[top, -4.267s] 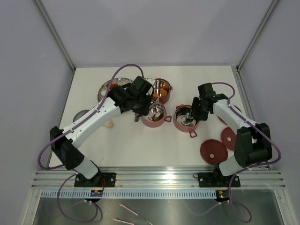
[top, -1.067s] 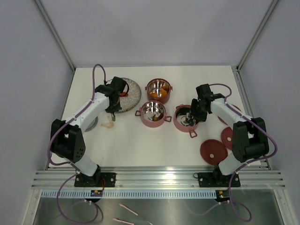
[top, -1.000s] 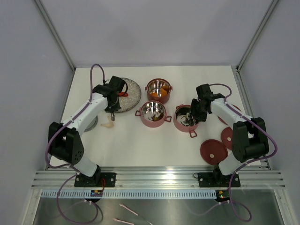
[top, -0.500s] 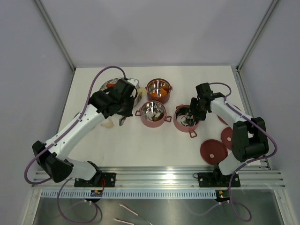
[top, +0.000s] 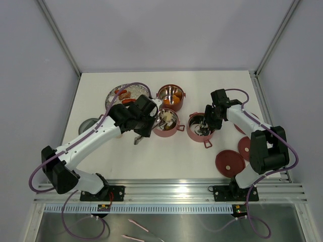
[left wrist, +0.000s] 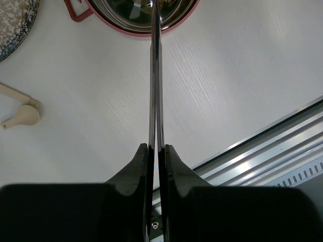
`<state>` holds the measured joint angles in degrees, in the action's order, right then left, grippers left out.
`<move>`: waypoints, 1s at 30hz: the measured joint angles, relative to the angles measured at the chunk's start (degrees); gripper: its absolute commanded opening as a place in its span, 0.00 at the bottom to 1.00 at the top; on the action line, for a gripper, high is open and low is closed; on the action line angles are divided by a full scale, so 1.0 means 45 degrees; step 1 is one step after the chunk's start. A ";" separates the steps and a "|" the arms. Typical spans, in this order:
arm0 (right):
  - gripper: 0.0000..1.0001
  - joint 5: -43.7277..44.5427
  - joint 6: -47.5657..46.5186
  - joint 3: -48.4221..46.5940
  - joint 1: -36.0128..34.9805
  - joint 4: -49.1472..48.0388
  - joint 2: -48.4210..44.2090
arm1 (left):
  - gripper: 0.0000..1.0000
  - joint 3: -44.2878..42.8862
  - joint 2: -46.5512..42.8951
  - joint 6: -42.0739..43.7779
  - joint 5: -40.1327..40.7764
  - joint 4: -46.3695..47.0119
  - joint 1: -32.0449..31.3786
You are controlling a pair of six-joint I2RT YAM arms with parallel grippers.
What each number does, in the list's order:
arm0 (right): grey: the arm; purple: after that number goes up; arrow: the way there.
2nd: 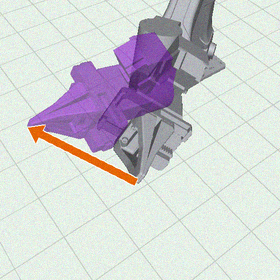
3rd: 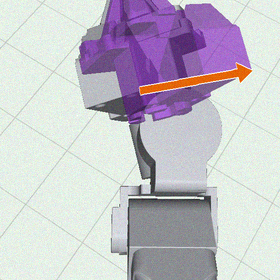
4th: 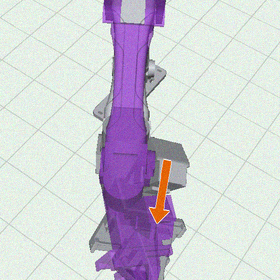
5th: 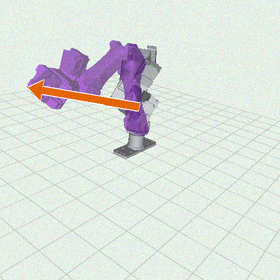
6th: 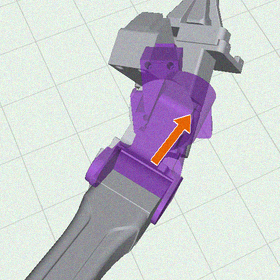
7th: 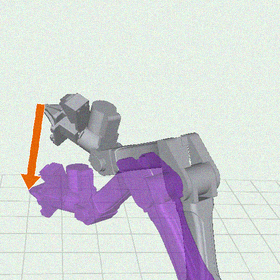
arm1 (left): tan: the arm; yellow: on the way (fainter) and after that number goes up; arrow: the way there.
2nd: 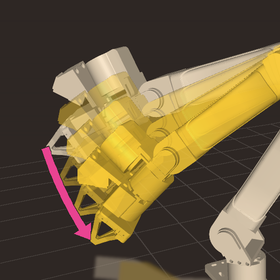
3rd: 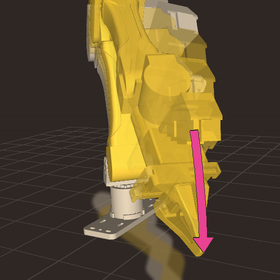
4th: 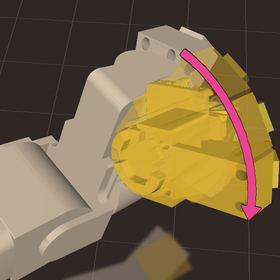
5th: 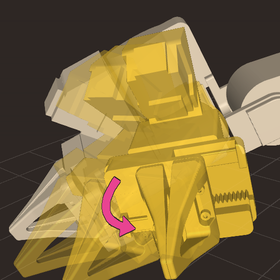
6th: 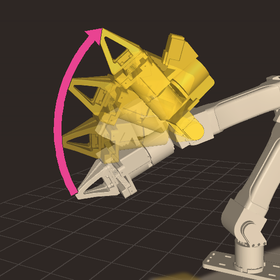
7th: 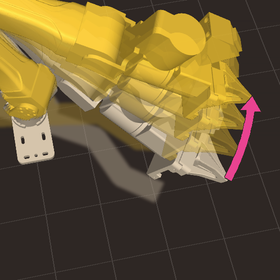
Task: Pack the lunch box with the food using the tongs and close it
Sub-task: Place the fake food in the packing box.
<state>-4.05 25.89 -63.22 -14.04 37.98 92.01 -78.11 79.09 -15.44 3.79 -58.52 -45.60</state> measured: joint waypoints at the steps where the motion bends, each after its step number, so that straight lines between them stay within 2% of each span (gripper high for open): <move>1: 0.53 0.0000 0.0000 0.0000 0.0000 0.0005 0.0000 | 0.14 0.0049 0.0092 0.0010 0.0010 0.0015 0.0005; 6: 0.53 0.0005 0.0000 0.0000 0.0000 0.0015 0.0000 | 0.36 0.0257 0.0393 0.0117 0.0063 0.0044 0.0000; 8: 0.53 0.0010 0.0010 0.0000 -0.0005 0.0049 0.0000 | 0.39 0.0306 0.0427 0.0131 0.0112 0.0034 -0.0010; 30: 0.53 0.0112 0.0073 -0.0194 -0.0024 0.0291 -0.0996 | 0.36 -0.0204 0.0063 0.0126 0.0884 -0.0112 -0.0010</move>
<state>-3.55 26.22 -64.10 -14.15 39.29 87.53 -79.02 79.37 -14.87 7.77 -59.02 -45.65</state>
